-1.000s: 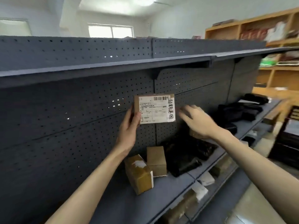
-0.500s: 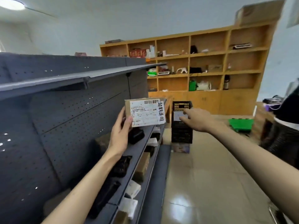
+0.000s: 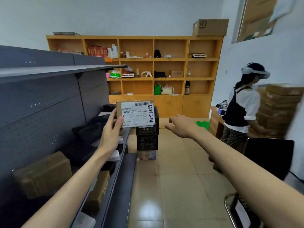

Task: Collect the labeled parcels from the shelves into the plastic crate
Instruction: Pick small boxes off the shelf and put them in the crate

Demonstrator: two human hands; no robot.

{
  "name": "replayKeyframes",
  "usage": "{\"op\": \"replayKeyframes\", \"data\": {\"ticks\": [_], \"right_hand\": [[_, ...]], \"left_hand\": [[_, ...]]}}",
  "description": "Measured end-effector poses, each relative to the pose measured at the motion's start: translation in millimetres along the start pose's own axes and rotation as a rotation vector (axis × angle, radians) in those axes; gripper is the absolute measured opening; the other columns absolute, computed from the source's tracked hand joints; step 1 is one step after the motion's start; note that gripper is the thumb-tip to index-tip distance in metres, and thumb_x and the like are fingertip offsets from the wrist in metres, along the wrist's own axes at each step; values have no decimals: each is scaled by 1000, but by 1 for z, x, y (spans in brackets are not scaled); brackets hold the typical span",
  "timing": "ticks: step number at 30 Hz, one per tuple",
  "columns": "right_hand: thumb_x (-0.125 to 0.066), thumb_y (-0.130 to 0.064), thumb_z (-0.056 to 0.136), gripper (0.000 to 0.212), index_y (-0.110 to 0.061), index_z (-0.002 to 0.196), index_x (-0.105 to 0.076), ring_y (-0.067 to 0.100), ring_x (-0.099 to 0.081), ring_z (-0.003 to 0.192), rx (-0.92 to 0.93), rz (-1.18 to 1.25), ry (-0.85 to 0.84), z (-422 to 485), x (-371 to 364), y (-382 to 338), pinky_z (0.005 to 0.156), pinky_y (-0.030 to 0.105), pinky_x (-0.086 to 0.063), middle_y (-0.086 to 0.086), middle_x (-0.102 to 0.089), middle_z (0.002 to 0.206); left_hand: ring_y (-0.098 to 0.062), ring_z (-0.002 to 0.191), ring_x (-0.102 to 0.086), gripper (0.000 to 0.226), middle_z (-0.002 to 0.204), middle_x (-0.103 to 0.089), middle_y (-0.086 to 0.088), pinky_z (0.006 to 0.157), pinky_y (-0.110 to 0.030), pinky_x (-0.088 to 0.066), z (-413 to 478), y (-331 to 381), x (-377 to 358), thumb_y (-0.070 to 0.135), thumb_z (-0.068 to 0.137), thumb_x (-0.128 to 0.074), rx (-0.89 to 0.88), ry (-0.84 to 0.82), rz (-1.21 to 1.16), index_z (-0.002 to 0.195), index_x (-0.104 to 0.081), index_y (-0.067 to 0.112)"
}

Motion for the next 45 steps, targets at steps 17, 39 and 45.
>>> {"op": "replayKeyframes", "data": {"ticks": [17, 39, 45], "right_hand": [[-38, -52, 102, 46, -15, 122, -58, 25, -58, 106, -60, -20, 1, 255, -27, 65, 88, 42, -51, 8, -61, 120], [-42, -51, 101, 43, -16, 117, -59, 22, -59, 102, -23, 10, 16, 634, -126, 191, 72, 34, -46, 5, -63, 116], [-42, -50, 101, 43, -15, 118, -59, 23, -59, 103, -11, 55, 14, 752, -152, 236, 78, 37, -49, 6, -63, 117]], "left_hand": [[6, 116, -61, 51, 127, -65, 13, 90, -9, -49, 239, -102, -42, 29, 107, -47, -30, -43, -56, 155, -30, 31], [-2, 119, -60, 55, 133, -63, 5, 105, -28, -47, 589, -307, -137, 35, 106, -47, -15, -10, -41, 157, -28, 31], [-3, 119, -61, 57, 130, -66, 4, 99, -21, -48, 701, -358, -164, 35, 106, -48, 5, 22, -18, 158, -25, 31]]}}
Point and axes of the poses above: each hand's wrist, its own z-axis towards the middle knuckle, its own x-axis out of the back of the hand, y = z × x, the point moved 5 cm from there along z, towards the middle knuckle
